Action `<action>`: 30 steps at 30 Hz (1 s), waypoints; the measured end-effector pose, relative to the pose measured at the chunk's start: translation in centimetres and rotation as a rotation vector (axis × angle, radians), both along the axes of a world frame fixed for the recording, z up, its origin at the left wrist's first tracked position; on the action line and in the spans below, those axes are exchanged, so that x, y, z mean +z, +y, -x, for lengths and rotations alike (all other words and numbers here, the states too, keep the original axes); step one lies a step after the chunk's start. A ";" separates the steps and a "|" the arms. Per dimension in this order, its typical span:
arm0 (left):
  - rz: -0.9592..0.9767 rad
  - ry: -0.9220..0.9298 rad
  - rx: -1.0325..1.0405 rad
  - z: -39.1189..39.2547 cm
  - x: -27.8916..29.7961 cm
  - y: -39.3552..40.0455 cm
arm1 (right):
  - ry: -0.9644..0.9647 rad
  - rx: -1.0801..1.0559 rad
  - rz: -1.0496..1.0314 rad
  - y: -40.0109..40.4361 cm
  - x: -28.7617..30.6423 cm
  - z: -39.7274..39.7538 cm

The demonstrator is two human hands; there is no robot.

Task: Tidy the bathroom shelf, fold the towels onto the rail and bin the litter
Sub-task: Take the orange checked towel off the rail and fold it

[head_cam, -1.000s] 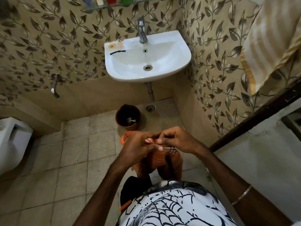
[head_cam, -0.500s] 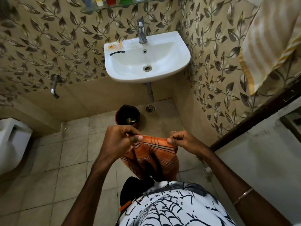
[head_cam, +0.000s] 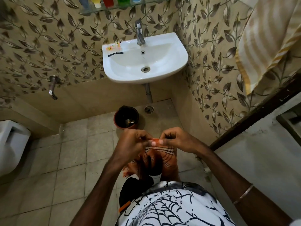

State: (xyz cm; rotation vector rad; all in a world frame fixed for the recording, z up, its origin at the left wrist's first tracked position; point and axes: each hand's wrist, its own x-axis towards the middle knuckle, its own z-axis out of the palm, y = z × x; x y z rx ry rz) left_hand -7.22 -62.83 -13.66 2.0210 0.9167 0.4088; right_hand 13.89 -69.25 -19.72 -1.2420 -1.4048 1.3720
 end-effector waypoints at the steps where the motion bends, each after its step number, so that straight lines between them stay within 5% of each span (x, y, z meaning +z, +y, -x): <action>1: -0.023 -0.006 0.011 0.3 0.1 0.1 | -0.019 -0.001 0.021 -0.3 -0.3 -0.2; 11: -0.019 -0.011 0.160 3.1 0.8 1.9 | -0.137 -0.190 -0.038 -1.2 -1.8 -1.9; 19: -0.040 0.018 0.164 3.9 1.3 2.5 | 0.326 -0.154 0.205 -0.9 -0.8 -1.3; 25: -0.050 0.031 0.192 4.4 1.9 2.6 | -0.037 -0.045 0.157 -1.0 -0.2 -2.1; 30: -0.047 0.010 0.179 5.2 2.4 2.5 | -0.465 -0.194 -0.033 -1.4 -1.3 -2.9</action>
